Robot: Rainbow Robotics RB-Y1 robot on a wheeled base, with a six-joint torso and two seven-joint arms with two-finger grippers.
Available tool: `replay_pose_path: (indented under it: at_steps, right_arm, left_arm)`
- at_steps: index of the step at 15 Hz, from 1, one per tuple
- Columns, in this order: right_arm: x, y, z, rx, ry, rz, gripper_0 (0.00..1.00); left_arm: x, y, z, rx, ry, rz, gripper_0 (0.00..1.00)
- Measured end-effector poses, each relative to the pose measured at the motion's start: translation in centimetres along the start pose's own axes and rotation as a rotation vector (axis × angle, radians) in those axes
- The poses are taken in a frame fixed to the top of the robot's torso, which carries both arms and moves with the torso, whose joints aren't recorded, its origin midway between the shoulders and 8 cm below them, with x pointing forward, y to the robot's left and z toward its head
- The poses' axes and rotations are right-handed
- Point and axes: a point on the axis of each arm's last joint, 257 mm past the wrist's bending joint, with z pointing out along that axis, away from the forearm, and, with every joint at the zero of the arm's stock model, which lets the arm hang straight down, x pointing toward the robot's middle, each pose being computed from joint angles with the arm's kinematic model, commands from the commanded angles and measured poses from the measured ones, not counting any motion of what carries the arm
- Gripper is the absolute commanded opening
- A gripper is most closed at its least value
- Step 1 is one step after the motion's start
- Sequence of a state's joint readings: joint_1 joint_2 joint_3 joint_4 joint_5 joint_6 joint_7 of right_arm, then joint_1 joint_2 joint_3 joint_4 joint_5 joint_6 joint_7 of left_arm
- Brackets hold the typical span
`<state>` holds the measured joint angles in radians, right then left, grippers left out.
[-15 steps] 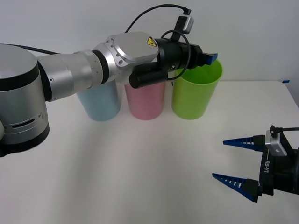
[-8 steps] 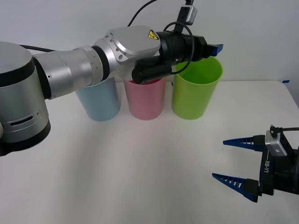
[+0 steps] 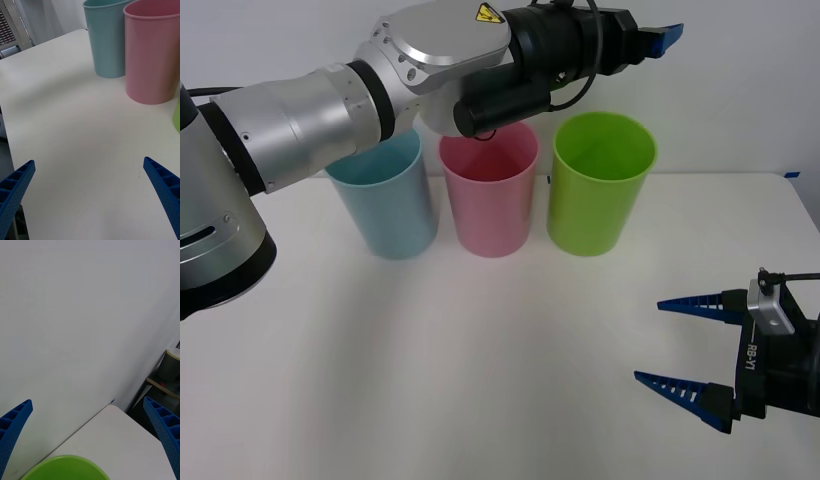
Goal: Put cans in the blue bin and PET bottles in the pink bin and trash in the green bin.
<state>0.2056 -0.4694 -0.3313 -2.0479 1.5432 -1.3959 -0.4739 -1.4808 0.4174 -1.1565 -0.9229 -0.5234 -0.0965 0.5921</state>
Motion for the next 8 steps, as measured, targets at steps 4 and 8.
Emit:
replay_pose_path:
  at_steps: [4,8]
  right_arm:
    - [0.0,0.0,0.0,0.0,0.0,0.0,1.0]
    - [0.0,0.0,0.0,0.0,0.0,0.0,1.0]
  left_arm:
    - [-2.9,-0.5,-2.5,0.088,-0.067,0.014,1.0]
    - [-5.9,0.0,-6.5,0.155,-0.142,0.021,1.0]
